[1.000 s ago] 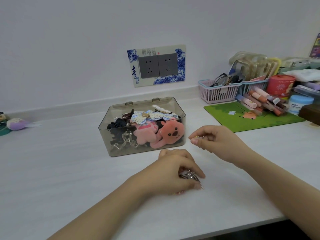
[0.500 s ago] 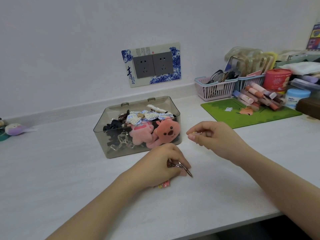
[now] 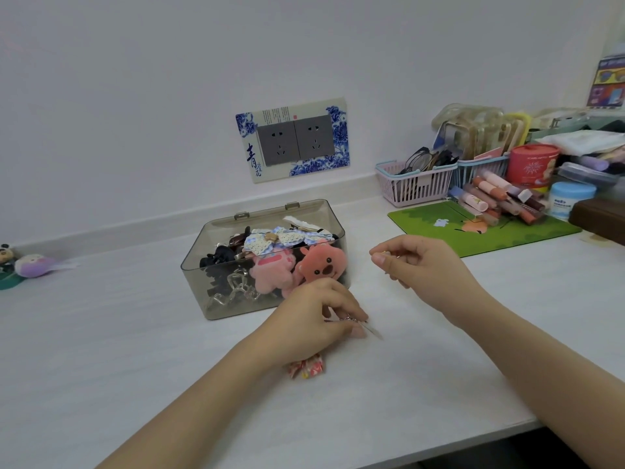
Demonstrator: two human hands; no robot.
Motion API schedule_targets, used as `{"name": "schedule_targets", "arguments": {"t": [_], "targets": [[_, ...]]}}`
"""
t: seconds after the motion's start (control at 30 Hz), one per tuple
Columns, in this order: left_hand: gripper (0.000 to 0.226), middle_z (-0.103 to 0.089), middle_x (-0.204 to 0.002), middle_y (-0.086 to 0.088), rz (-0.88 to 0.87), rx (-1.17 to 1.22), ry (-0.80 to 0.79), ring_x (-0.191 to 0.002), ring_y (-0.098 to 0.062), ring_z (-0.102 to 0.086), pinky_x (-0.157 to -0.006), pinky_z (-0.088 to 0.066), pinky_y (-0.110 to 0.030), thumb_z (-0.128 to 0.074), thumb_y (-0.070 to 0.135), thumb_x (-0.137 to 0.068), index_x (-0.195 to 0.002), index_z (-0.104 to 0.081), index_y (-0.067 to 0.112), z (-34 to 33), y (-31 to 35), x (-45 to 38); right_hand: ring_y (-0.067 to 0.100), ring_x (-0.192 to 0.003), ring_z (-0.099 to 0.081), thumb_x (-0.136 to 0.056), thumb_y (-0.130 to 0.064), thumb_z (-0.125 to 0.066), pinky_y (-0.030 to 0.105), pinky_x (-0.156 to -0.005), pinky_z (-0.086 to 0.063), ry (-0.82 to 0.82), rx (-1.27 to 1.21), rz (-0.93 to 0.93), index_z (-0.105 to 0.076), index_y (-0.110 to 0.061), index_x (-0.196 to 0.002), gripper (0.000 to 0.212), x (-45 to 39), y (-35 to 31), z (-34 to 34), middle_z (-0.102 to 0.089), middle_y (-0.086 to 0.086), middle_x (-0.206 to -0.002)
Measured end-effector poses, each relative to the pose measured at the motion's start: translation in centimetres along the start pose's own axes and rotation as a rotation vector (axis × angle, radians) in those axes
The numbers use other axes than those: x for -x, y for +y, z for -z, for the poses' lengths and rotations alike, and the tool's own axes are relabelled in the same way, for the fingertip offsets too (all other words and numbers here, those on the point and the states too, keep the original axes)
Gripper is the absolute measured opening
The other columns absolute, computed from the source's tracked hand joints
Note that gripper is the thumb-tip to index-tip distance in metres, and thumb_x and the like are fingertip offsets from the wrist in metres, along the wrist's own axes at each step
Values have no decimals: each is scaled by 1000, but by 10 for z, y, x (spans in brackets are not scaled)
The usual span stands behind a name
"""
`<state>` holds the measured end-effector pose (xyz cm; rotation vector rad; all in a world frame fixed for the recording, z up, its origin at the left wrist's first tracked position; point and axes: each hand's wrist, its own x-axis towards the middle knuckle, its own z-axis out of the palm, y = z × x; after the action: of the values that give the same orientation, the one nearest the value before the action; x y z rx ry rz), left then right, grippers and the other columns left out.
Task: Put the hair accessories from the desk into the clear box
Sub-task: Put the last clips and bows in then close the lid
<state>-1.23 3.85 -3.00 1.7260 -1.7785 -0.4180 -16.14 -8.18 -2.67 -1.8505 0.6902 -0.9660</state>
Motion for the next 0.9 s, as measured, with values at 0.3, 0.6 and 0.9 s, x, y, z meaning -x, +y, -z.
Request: {"name": "schedule_targets", "arguments": {"t": [0.3, 0.6, 0.9], "targets": [[19, -65, -98, 7, 18, 17, -107, -75, 2, -56, -71, -45, -12, -78, 21, -74, -93, -77, 20, -2, -1, -3, -2, -46, -48, -82, -21, -67, 7, -48, -38, 12, -25, -14, -70, -22, -82, 3, 0, 0, 1, -57, 12, -69], [18, -65, -95, 8, 17, 20, -35, -82, -8, -60, -73, -48, -18, -80, 21, -71, -90, -77, 21, -1, 3, -13, -2, -45, -48, -82, -23, -67, 10, -49, -38, 38, -31, -25, -69, -26, -79, 4, -1, -1, 3, -54, 14, -68], [22, -65, -95, 8, 38, 39, -88, -74, 2, -57, -70, -45, -10, -80, 21, -71, -93, -77, 18, -1, 1, -15, -3, -44, -48, -82, -21, -67, 16, -52, -40, 47, -23, -25, -67, -26, -77, 7, 1, -4, 2, -56, 11, -68]]}}
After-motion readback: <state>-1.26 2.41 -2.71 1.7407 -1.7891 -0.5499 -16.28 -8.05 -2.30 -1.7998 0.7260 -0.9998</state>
